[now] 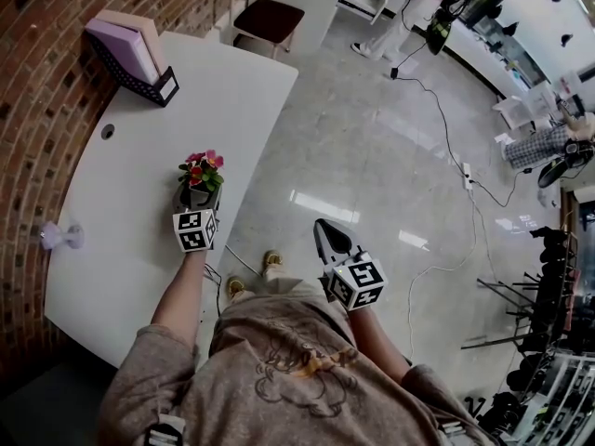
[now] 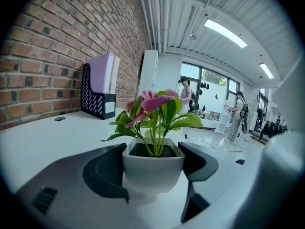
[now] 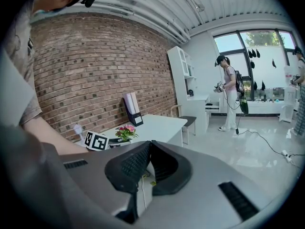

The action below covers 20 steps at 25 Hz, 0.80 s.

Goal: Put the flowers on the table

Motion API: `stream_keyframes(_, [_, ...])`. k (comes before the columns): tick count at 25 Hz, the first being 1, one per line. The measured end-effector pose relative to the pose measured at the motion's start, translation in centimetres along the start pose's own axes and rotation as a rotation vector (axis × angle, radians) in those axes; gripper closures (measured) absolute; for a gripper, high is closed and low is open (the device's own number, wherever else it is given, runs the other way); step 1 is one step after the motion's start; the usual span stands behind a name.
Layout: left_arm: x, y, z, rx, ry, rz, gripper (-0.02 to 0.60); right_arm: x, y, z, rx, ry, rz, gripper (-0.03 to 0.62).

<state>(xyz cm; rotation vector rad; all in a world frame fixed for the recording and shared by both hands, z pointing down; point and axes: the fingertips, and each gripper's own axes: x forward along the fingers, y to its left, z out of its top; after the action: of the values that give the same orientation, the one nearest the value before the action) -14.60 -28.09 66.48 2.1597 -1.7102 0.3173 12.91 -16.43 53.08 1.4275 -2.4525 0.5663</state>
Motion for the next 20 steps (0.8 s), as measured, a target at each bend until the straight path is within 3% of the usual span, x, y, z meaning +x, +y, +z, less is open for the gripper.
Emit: stream_keyframes(20, [0.7, -0.3, -2.0, 0.044, 0.093, -0.012, 0.233, -0.6, -0.4, -1.2, 0.018, 0.010, -0.027, 0.589])
